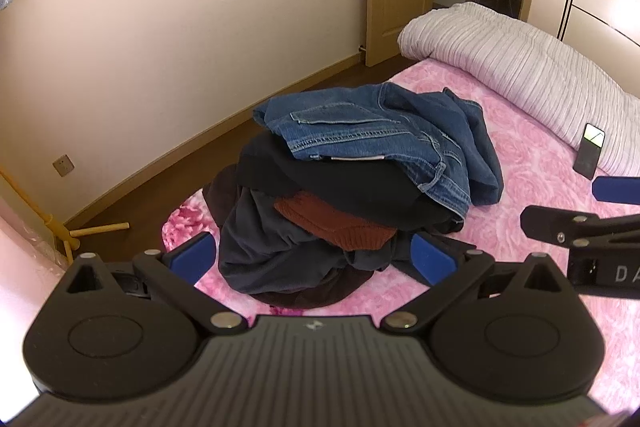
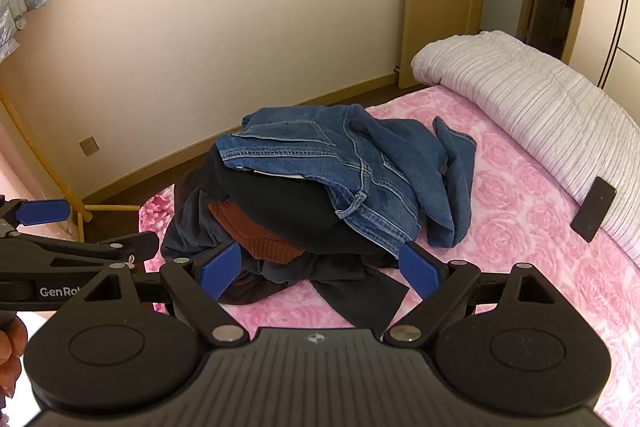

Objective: Fold clothes
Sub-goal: 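Move both grippers toward the blue jeans on top of the clothes pile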

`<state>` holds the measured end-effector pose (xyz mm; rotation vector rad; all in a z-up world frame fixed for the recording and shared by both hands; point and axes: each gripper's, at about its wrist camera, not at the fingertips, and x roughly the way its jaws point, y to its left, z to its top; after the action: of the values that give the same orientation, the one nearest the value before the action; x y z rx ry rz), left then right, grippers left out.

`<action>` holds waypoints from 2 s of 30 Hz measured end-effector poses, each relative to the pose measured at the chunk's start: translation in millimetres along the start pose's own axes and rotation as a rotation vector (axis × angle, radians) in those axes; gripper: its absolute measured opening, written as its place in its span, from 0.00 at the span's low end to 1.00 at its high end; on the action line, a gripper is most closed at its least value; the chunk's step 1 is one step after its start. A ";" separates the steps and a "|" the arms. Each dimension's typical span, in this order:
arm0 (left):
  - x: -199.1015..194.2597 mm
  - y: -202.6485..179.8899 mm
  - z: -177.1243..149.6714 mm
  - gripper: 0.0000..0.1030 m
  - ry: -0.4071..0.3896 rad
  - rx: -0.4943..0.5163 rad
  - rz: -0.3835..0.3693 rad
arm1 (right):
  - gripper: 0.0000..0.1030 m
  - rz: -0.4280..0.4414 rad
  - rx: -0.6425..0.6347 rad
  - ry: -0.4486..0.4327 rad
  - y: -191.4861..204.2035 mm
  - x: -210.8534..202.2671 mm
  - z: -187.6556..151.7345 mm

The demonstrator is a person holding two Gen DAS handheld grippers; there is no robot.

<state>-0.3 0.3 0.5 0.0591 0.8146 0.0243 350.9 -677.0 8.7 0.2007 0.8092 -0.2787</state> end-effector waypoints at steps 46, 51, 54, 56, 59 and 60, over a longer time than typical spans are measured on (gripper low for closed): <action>2.9 -16.6 3.3 0.99 0.022 0.035 -0.021 | 0.86 0.008 0.007 0.001 -10.6 0.8 0.1; 4.0 -15.7 4.4 0.99 0.023 0.032 -0.023 | 0.86 0.009 0.007 0.004 -11.6 3.1 0.9; 4.6 -14.7 5.5 0.99 0.024 0.030 -0.022 | 0.86 0.010 0.011 0.008 -12.6 5.1 0.4; 5.6 -14.4 6.2 0.99 0.028 0.026 -0.022 | 0.86 0.012 0.014 0.011 -13.9 6.8 -0.1; 6.4 -13.0 7.1 0.99 0.038 0.016 -0.029 | 0.86 0.018 0.019 0.015 -15.1 9.1 0.0; 6.5 -12.5 6.9 0.99 0.039 0.015 -0.029 | 0.86 0.019 0.020 0.016 -15.2 9.9 0.0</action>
<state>9.2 -12.3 -0.3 0.0616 0.8548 -0.0078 352.5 -693.1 0.3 0.2299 0.8198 -0.2678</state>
